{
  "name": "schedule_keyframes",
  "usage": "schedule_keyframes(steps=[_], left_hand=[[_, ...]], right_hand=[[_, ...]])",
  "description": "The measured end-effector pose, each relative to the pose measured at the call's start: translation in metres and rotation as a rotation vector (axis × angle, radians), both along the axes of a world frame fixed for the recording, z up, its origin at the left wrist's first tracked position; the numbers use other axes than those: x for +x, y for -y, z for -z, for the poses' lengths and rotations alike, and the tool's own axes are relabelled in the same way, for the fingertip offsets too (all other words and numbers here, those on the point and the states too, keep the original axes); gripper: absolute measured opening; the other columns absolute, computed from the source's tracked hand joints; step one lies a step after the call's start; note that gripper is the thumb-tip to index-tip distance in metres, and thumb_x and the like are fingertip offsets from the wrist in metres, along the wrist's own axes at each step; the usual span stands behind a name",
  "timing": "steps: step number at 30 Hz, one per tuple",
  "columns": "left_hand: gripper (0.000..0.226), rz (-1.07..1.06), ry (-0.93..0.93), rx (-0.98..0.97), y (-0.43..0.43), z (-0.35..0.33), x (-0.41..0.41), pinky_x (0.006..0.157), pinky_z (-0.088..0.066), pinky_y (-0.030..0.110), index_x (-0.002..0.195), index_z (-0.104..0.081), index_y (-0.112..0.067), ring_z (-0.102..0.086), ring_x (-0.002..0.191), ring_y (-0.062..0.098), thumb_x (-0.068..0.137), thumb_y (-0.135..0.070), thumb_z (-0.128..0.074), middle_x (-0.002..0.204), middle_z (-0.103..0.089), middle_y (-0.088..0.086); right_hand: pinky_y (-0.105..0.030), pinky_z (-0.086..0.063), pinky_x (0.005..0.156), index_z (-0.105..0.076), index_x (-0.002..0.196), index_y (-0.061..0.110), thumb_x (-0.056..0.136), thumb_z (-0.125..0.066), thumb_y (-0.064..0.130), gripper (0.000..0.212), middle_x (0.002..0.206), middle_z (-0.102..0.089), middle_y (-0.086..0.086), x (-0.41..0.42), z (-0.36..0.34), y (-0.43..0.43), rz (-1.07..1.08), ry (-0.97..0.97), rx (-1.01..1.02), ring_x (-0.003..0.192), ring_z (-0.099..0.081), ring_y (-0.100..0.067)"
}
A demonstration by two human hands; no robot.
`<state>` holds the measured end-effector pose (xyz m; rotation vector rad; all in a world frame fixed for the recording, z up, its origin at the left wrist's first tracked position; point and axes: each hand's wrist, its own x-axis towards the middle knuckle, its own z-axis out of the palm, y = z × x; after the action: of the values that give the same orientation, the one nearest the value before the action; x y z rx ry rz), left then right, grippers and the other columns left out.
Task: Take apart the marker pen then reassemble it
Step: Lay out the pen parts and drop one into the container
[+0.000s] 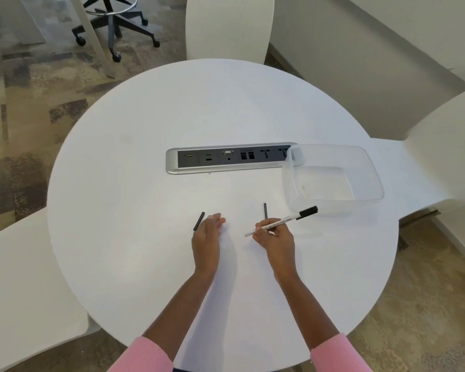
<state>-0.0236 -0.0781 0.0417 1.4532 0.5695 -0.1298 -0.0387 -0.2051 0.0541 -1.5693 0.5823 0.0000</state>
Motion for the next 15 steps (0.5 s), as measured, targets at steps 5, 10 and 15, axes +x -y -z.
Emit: schedule_keyframes(steps=[5,10,15], left_hand=[[0.04,0.265,0.285,0.804,-0.021,0.019,0.0,0.113,-0.021,0.037,0.135,-0.042,-0.01,-0.028,0.139,0.024,0.095,-0.016,-0.039,0.145,-0.041,0.01],[0.065,0.513,0.234,1.176,-0.046,0.036,0.003,0.115,-0.013,0.047,0.142,-0.023,-0.004,-0.017,0.141,0.034,0.092,-0.045,-0.019,0.152,-0.023,0.018],[0.095,0.605,0.184,1.216,-0.06,0.049,-0.002,0.115,-0.012,0.048,0.142,-0.021,-0.002,-0.018,0.142,0.031,0.08,-0.069,0.004,0.152,-0.023,0.017]], right_hand=[[-0.034,-0.054,0.082,-0.06,0.086,0.013,0.09,-0.052,0.009,0.01,0.087,-0.065,-0.004,0.002,0.001,0.0,-0.026,0.049,-0.159,0.079,-0.066,-0.013],[-0.003,-0.047,0.069,-0.062,0.09,0.02,0.087,-0.057,0.006,0.016,0.097,-0.062,0.0,0.001,-0.001,-0.004,-0.167,0.276,-0.43,0.086,-0.059,0.004],[-0.034,-0.054,0.081,-0.063,0.095,0.005,0.088,-0.056,0.007,0.011,0.102,-0.068,-0.006,0.005,0.006,-0.003,-0.39,0.127,-0.598,0.087,-0.066,-0.019]])
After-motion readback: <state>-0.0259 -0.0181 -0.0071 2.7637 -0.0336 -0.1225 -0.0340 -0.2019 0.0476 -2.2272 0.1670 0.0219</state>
